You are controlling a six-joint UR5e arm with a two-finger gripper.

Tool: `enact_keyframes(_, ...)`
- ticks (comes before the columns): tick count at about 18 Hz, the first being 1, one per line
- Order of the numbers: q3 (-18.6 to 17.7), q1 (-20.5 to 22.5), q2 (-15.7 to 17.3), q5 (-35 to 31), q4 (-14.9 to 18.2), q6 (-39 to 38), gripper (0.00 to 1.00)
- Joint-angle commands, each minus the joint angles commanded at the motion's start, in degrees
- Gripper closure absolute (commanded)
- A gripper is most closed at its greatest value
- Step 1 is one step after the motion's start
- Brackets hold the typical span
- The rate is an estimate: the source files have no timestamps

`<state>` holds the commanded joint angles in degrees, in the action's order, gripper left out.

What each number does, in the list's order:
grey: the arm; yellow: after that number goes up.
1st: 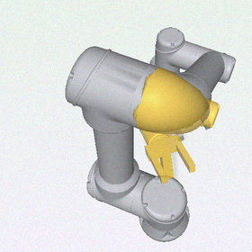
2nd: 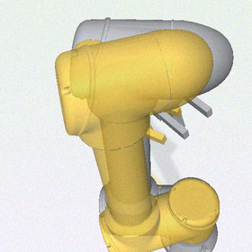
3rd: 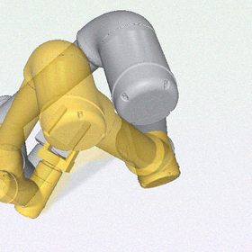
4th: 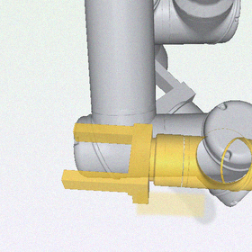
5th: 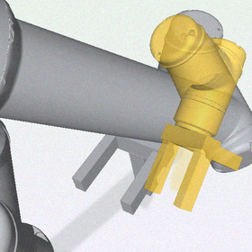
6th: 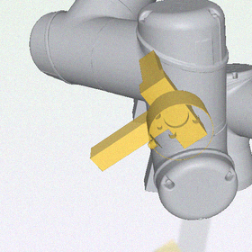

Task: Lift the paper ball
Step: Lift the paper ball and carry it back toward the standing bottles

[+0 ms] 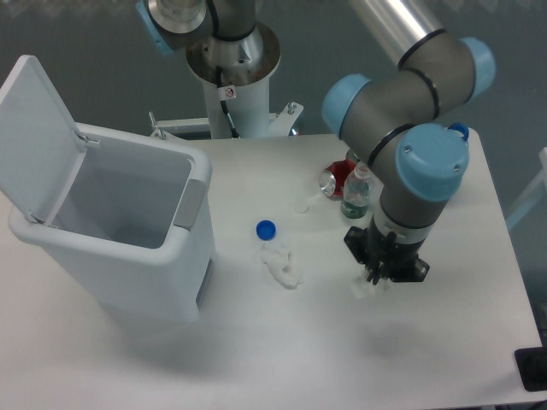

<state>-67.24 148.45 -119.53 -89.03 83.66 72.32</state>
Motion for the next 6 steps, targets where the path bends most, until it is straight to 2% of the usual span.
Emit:
enact_keyframes(2,1.58,0.17,0.09,-0.44,2.72,2.56,1.00)
enact_keyframes(6,0.19,0.26,1.58,-2.54,2.91,3.01,1.00)
